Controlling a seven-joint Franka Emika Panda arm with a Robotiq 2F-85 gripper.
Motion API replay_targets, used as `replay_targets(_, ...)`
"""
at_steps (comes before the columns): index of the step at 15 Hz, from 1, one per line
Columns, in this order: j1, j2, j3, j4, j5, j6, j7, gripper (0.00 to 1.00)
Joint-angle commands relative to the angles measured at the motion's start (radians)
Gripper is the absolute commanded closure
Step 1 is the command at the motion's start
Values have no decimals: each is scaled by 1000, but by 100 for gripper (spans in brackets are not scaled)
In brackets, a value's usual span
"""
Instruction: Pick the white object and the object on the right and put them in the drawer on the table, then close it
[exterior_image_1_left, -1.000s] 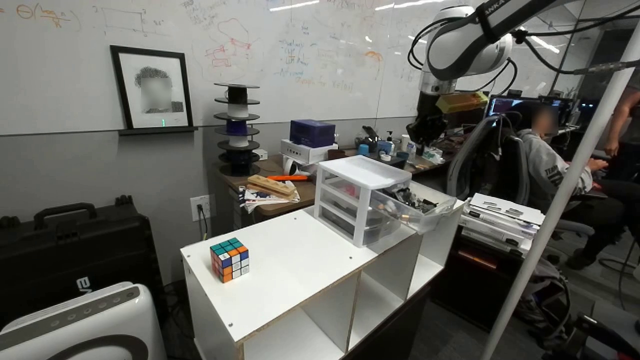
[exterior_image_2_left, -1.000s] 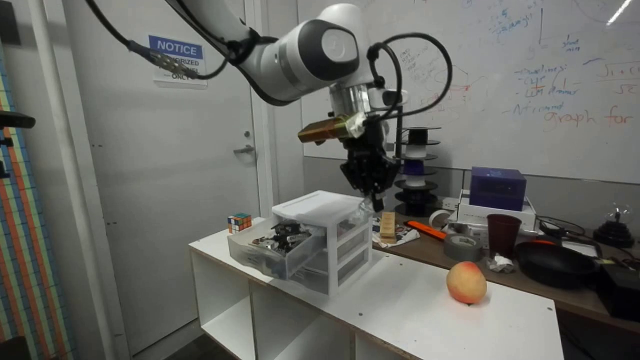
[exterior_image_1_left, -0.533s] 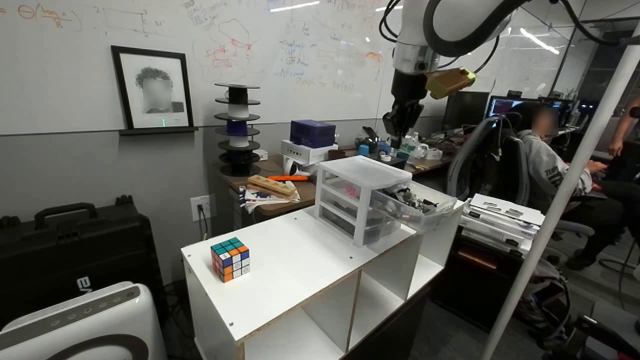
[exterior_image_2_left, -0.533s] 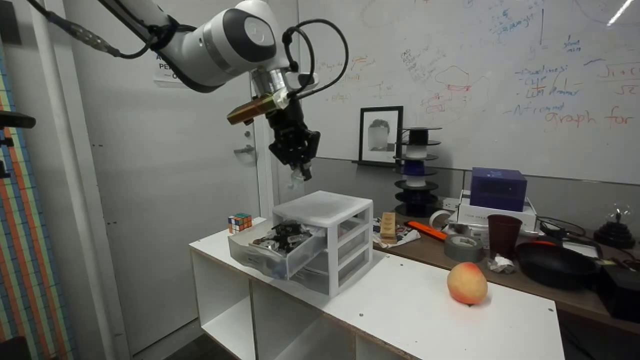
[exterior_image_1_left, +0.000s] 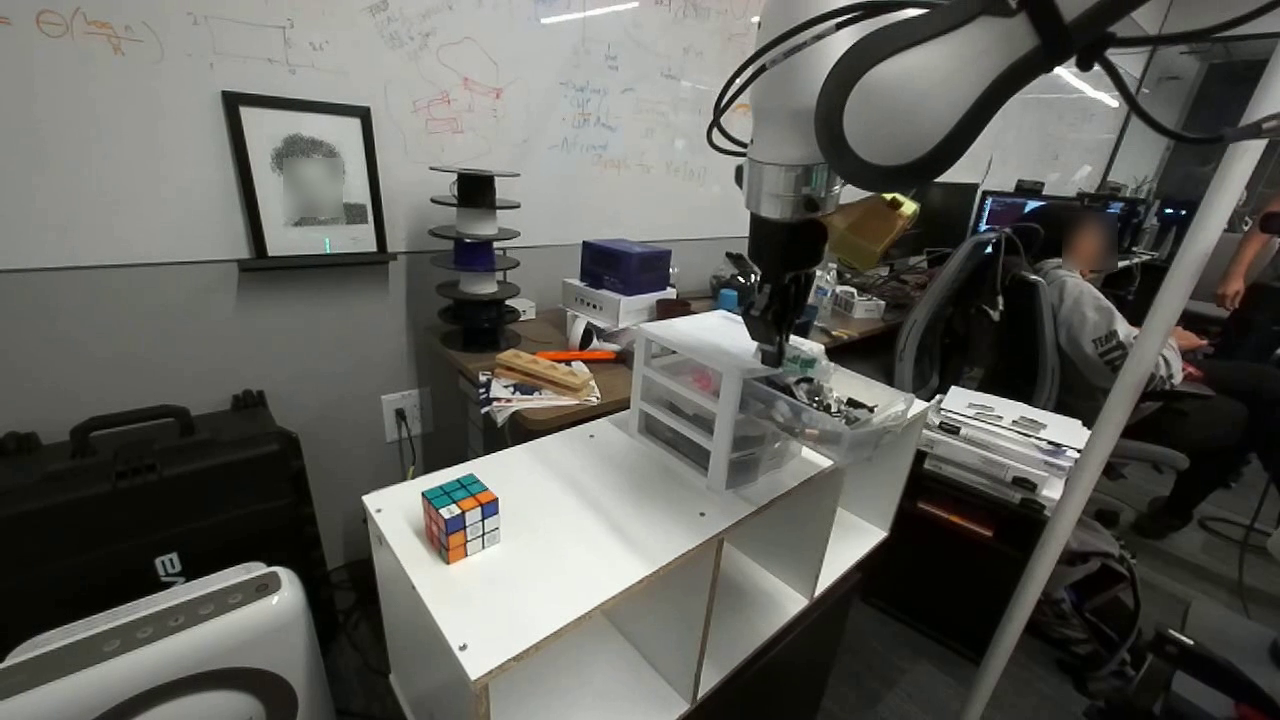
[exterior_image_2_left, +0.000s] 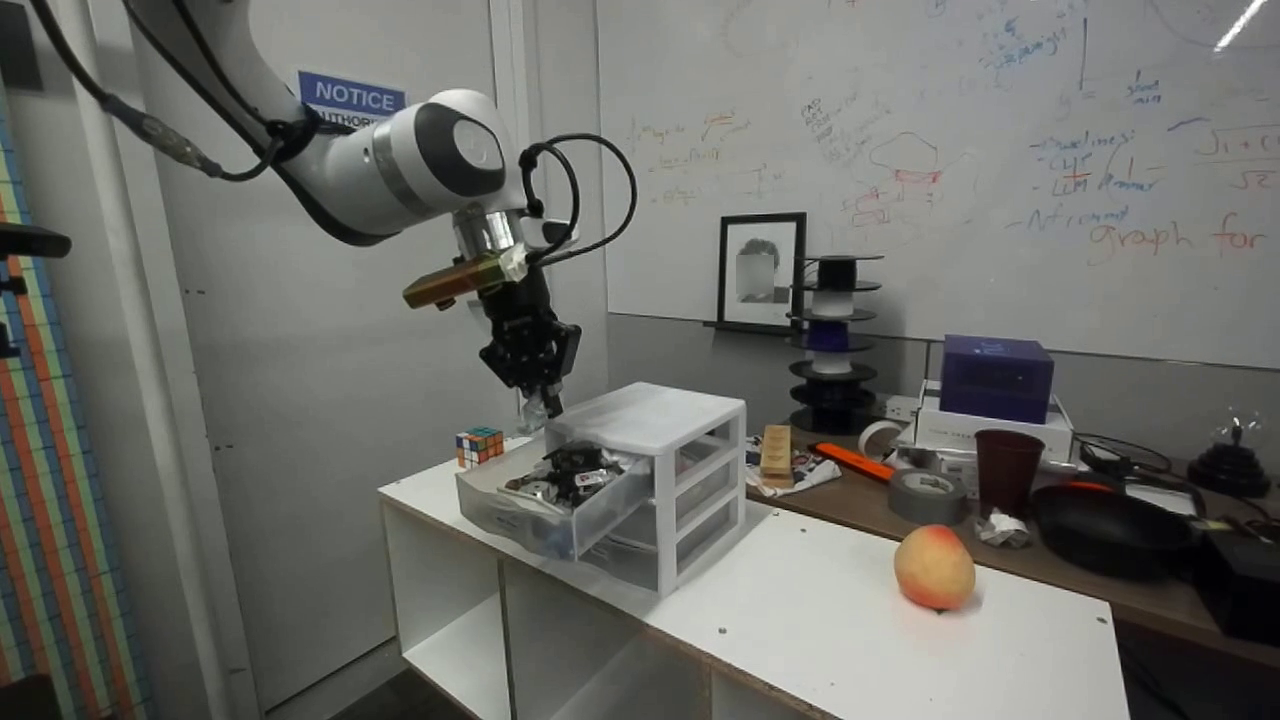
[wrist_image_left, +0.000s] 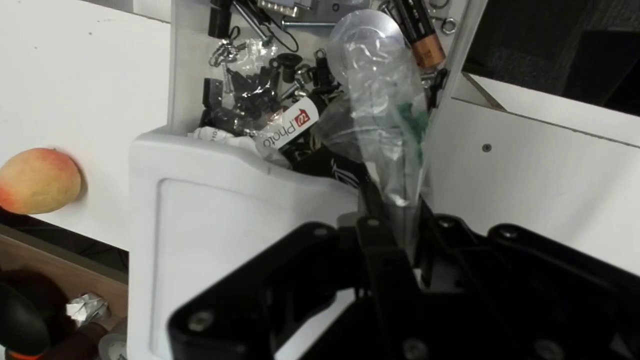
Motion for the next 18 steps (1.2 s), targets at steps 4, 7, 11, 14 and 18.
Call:
replay_targets(4, 4, -70, -4, -72, -89, 13, 24, 86)
replay_targets(7, -5, -70, 2, -100, -75, 5, -7, 86)
replay_targets(11, -5, -79, -5, -147, -105, 22, 11, 87)
replay_targets(14, -11, -83, -19, -164, -146, 42, 40, 89)
replay_targets(18, -20, -104, -35, -197, -214, 81, 59, 65)
